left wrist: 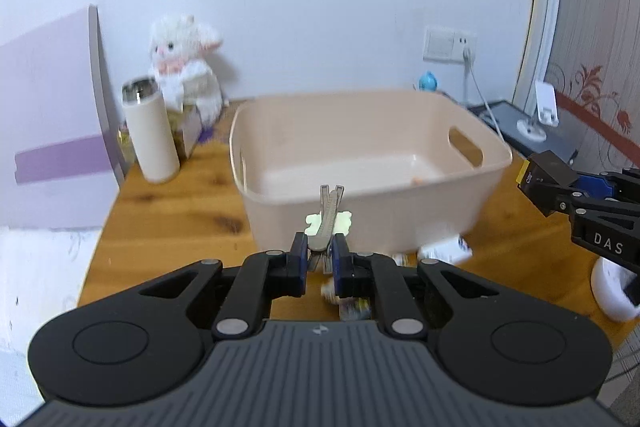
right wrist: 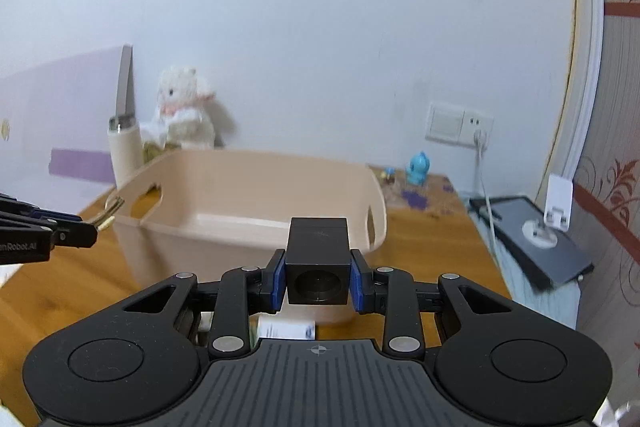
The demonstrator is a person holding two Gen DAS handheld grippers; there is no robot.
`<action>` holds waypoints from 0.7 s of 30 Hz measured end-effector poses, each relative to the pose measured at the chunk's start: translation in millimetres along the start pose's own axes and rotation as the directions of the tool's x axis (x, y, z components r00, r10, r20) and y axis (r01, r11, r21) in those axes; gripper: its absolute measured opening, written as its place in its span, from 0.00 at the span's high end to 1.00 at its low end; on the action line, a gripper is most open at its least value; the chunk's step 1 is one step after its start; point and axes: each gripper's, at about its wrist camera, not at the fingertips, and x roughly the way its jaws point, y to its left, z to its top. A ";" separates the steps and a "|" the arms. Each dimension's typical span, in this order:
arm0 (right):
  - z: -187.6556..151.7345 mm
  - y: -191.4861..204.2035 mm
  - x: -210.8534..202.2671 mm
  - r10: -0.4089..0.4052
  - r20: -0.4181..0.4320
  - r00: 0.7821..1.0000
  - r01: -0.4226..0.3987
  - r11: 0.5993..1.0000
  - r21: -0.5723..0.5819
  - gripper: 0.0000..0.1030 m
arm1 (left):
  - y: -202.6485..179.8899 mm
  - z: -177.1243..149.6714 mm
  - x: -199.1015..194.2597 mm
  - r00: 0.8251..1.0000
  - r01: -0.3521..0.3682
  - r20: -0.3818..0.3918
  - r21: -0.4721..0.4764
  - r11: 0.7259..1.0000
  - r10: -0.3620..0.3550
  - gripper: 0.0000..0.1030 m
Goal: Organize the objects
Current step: 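Lower the hair clip and black charger into the basket and open both tools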
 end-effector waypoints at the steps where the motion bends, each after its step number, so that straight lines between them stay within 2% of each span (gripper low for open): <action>1: 3.2 1.2 1.7 -0.003 0.007 1.000 0.003 1.000 0.001 0.72 | -0.1 5.4 1.1 1.000 -0.001 0.010 0.002 1.000 0.000 0.86; 6: 22.4 3.4 17.3 -0.020 0.042 0.999 0.020 1.000 0.006 0.72 | -4.1 32.6 16.1 0.999 0.000 0.044 0.022 1.000 -0.001 0.86; 11: 35.8 1.1 44.4 -0.030 0.034 0.999 0.029 0.999 0.036 0.72 | -7.5 52.8 49.9 0.999 -0.012 0.036 0.022 1.000 0.011 0.87; 14: 41.5 0.7 63.0 -0.024 0.015 1.000 0.023 0.998 0.060 0.72 | -6.7 59.3 73.8 1.000 -0.020 0.012 0.013 1.000 0.020 0.86; 21: 39.9 6.7 109.2 -0.026 -0.064 0.998 0.029 0.999 0.033 0.72 | -9.2 59.4 129.6 0.995 -0.048 -0.082 0.026 0.999 0.050 0.87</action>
